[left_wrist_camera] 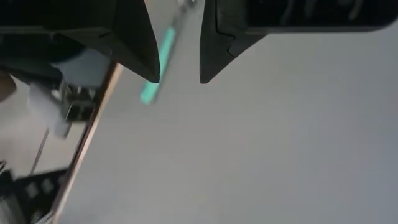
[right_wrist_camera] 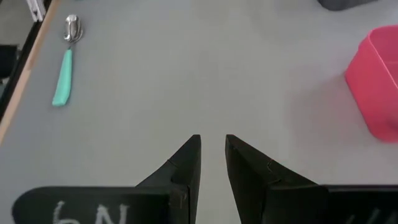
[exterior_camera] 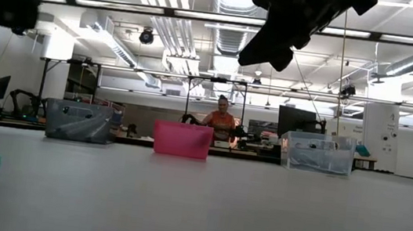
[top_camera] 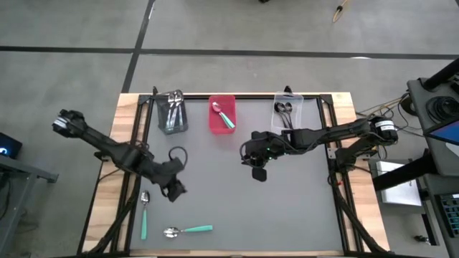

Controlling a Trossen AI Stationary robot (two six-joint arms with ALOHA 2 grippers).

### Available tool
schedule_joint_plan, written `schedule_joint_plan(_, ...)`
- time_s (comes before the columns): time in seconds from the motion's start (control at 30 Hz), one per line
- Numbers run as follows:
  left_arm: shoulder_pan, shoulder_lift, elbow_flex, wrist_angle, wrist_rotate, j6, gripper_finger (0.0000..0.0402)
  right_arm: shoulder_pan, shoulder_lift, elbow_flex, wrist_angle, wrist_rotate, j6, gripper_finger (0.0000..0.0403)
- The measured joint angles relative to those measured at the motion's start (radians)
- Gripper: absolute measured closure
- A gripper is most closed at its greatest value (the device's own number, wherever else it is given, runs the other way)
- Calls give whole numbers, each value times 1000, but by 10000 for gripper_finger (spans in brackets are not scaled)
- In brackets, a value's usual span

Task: Sort silverware by color (type)
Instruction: Put the blue spoon into the red bin

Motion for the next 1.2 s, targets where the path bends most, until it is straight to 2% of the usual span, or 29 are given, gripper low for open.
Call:
schedule_joint_plan(0.3, -59, 205, 1, -36, 347, -304, 314, -2, -5, 27, 16, 1, -158, 337)
schedule_joint_plan(0.5, -136, 307, 1, -55, 493, -493, 314, -2, -15, 53, 17, 1, -265, 337)
schedule_joint_plan(0.67, -212, 347, 1, -60, 493, -657, 314, -2, -14, 38, 22, 1, -333, 337)
schedule_joint_plan(0.87, -329, 374, 1, -102, 345, -782, 314, -27, -13, 36, 23, 1, -374, 337)
schedule_joint_plan(1.03, -405, 375, 1, -160, 345, -854, 314, -62, -13, 36, 25, 2, -374, 337)
schedule_joint_plan(1.2, -461, 373, 2, -295, 334, -961, 312, -92, -13, 36, 71, 1, -367, 337)
